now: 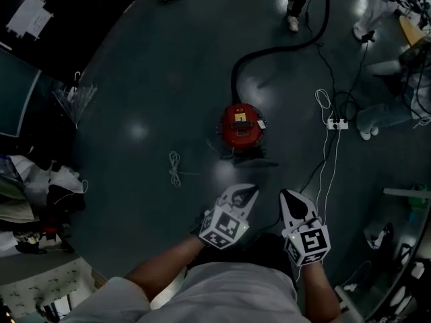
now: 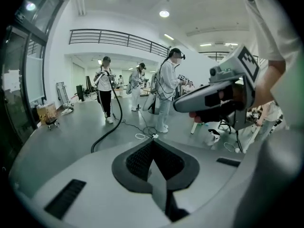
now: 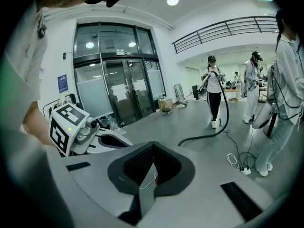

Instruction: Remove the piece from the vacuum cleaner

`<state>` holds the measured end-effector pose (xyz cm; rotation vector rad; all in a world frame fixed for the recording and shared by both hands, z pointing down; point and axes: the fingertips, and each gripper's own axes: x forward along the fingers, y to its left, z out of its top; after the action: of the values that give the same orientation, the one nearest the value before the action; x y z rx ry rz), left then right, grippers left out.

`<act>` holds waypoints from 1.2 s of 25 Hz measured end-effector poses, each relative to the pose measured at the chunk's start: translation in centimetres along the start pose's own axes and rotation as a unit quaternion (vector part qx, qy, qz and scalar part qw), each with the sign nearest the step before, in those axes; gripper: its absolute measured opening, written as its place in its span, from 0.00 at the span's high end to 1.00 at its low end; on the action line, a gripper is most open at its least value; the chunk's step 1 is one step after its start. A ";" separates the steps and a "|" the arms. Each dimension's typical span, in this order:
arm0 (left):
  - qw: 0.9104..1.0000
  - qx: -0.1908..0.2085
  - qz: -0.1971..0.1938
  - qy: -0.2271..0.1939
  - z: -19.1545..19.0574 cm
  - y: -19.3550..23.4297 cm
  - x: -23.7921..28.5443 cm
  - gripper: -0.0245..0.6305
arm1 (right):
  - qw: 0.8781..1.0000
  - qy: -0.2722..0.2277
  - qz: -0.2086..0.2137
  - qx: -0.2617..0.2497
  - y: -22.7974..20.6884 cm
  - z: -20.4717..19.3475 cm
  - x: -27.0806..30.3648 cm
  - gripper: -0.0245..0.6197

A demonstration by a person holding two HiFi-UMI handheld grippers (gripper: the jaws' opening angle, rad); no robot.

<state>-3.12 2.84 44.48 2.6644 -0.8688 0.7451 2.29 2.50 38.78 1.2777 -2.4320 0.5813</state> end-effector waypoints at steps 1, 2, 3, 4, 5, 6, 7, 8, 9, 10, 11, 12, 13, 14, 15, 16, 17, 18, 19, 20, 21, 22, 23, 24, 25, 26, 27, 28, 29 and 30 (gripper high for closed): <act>1.000 0.006 -0.003 0.005 -0.6 0.9 1.0 0.95 | 1.000 0.003 -0.003 0.002 -0.5 0.0 1.0 0.94; 1.000 0.011 -0.007 0.011 -1.3 1.8 2.0 0.95 | 1.000 0.005 -0.006 0.004 -1.0 -0.1 2.0 0.94; 1.000 0.016 -0.012 0.018 -2.0 2.6 3.0 0.95 | 1.000 0.008 -0.008 0.007 -1.4 -0.2 2.8 0.94; 0.999 0.018 -0.017 0.026 -2.7 3.2 3.9 0.95 | 1.000 0.011 -0.010 0.009 -1.9 -0.4 3.6 0.94; 0.999 0.019 -0.023 0.033 -3.4 3.6 4.9 0.95 | 1.000 0.016 -0.010 0.009 -2.3 -0.8 4.3 0.94; 0.999 0.019 -0.027 0.039 -4.2 4.1 5.9 0.95 | 1.000 0.022 -0.010 0.008 -2.8 -1.3 5.1 0.94; 0.998 0.018 -0.030 0.045 -5.0 4.6 6.9 0.95 | 1.000 0.027 -0.009 0.006 -3.4 -1.9 6.0 0.94; 0.998 0.018 -0.031 0.052 -6.0 5.1 8.0 0.95 | 0.999 0.031 -0.009 0.004 -3.9 -2.5 6.9 0.94; 0.997 0.019 -0.032 0.061 -7.2 5.6 9.1 0.95 | 0.999 0.036 -0.009 0.003 -4.5 -3.3 7.7 0.94; 0.997 0.020 -0.032 0.071 -8.5 6.1 10.2 0.95 | 0.999 0.041 -0.010 0.004 -5.1 -4.1 8.5 0.94; 0.996 0.021 -0.034 0.083 -10.0 6.5 11.5 0.93 | 0.999 0.046 -0.009 0.006 -5.8 -5.0 9.3 0.94; 0.995 0.021 -0.035 0.096 -11.5 7.0 12.8 0.88 | 0.999 0.049 -0.006 0.008 -6.4 -5.8 10.1 0.94; 0.993 0.021 -0.035 0.109 -13.1 7.5 14.1 0.83 | 0.999 0.053 -0.002 0.011 -7.0 -6.6 10.9 0.94; 0.992 0.022 -0.034 0.121 -14.7 8.0 15.4 0.80 | 0.998 0.057 0.003 0.015 -7.6 -7.5 11.8 0.94; 0.990 0.024 -0.031 0.134 -16.3 8.6 16.7 0.79 | 0.998 0.062 0.007 0.018 -8.2 -8.5 12.7 0.94; 0.989 0.027 -0.029 0.146 -17.9 9.1 18.0 0.78 | 0.998 0.065 0.012 0.021 -8.8 -9.4 13.6 0.94; 0.987 0.030 -0.026 0.157 -19.5 9.7 19.4 0.78 | 0.997 0.068 0.017 0.023 -9.3 -10.4 14.7 0.94; 0.985 0.032 -0.024 0.168 -21.1 10.3 20.9 0.78 | 0.997 0.069 0.021 0.022 -10.0 -11.4 15.7 0.94; 0.983 0.035 -0.023 0.177 -22.6 10.8 22.4 0.78 | 0.997 0.067 0.026 0.018 -10.7 -12.3 16.7 0.94; 0.981 0.039 -0.022 0.187 -24.2 11.2 23.9 0.78 | 0.997 0.067 0.030 0.015 -11.3 -13.3 17.7 0.94; 0.980 0.044 -0.022 0.195 -25.7 11.5 25.3 0.78 | 0.997 0.068 0.033 0.015 -11.9 -14.3 18.5 0.94; 0.978 0.050 -0.023 0.204 -27.2 11.6 26.6 0.78 | 0.997 0.070 0.035 0.016 -12.4 -15.3 19.3 0.94; 0.975 0.057 -0.026 0.212 -28.6 11.6 27.7 0.78 | 0.997 0.069 0.039 0.014 -12.9 -16.1 20.0 0.94; 0.973 0.064 -0.029 0.220 -29.9 11.6 28.7 0.78 | 0.997 0.068 0.043 0.013 -13.3 -16.8 20.6 0.94; 0.970 0.071 -0.032 0.229 -31.1 11.7 29.6 0.78 | 0.997 0.067 0.046 0.012 -13.7 -17.4 21.2 0.94; 0.968 0.077 -0.035 0.237 -32.1 11.8 30.5 0.78 | 0.996 0.067 0.048 0.014 -14.1 -17.9 21.8 0.94; 0.965 0.083 -0.038 0.244 -33.1 11.8 31.3 0.78 | 0.996 0.067 0.048 0.017 -14.5 -18.4 22.4 0.94; 0.963 0.089 -0.042 0.252 -34.0 11.8 32.0 0.78 | 0.996 0.066 0.049 0.019 -15.0 -18.7 22.8 0.94; 0.960 0.094 -0.047 0.258 -34.8 11.7 32.6 0.78 | 0.996 0.065 0.049 0.021 -15.3 -18.9 23.2 0.94; 0.958 0.101 -0.054 0.265 -35.6 11.5 33.2 0.78 | 0.996 0.064 0.050 0.022 -15.7 -19.1 23.5 0.94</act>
<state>-1.10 -9.06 92.97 2.4423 -0.5222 1.4910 4.54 -12.47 69.29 1.1047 -2.3985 0.7257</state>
